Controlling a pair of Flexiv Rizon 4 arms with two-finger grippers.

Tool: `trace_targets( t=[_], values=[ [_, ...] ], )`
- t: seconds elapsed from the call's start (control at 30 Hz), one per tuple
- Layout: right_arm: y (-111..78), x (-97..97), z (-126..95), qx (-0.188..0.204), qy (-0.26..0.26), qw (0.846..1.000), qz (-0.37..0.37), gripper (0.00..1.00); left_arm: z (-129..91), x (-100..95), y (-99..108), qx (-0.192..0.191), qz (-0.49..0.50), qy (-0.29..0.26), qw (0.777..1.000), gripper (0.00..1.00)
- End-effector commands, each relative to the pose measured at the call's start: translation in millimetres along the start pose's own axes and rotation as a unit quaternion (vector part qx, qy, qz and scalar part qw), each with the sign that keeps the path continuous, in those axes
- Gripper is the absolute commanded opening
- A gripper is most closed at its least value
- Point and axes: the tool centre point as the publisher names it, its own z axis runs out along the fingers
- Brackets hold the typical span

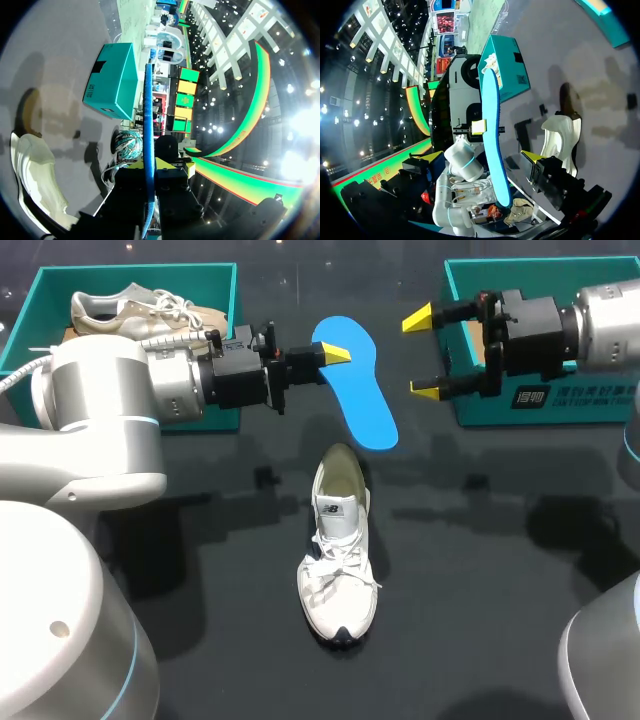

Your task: Take the shoe out of the shoebox, open the shoe tongue, remove and reinsert the insole, then place the shoe into the shoebox

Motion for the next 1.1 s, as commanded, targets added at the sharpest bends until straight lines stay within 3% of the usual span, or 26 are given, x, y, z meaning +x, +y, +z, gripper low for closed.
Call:
trace_targets(
  t=[0.03,0.3,0.5,0.57,0.63,0.97,1.03,1.1],
  values=[
    [2.1,-4.7,4.4,-0.001,0.014,1.000,-0.014,1.00,-1.1,-0.2,0.0,-0.001,0.000,-0.001,1.000,0.00],
    [1.9,-11.5,6.1,-0.002,0.034,0.999,-0.026,1.00,-1.7,4.0,-2.0,-0.002,0.001,0.013,1.000,0.00],
    [0.9,-13.3,6.2,-0.002,0.046,0.998,-0.031,1.00,-10.3,15.2,-8.4,0.014,0.063,0.077,0.995,0.00],
    [0.9,-13.3,6.2,-0.002,0.046,0.998,-0.031,1.00,-12.7,20.3,-8.0,0.009,0.150,0.106,0.983,0.00],
    [0.9,-13.3,6.2,-0.002,0.046,0.998,-0.031,1.00,-16.6,23.2,-7.7,0.018,0.289,0.128,0.949,0.00],
    [0.9,-13.3,6.2,-0.002,0.046,0.998,-0.031,1.00,-16.6,23.2,-7.7,0.018,0.289,0.128,0.949,0.00],
    [0.9,-13.3,6.2,-0.002,0.046,0.998,-0.031,1.00,-20.6,27.6,-7.5,0.019,0.334,0.114,0.936,0.00],
    [0.9,-13.3,6.2,-0.002,0.046,0.998,-0.031,1.00,-22.5,33.0,-4.6,0.038,0.415,0.097,0.904,0.00]
  ],
)
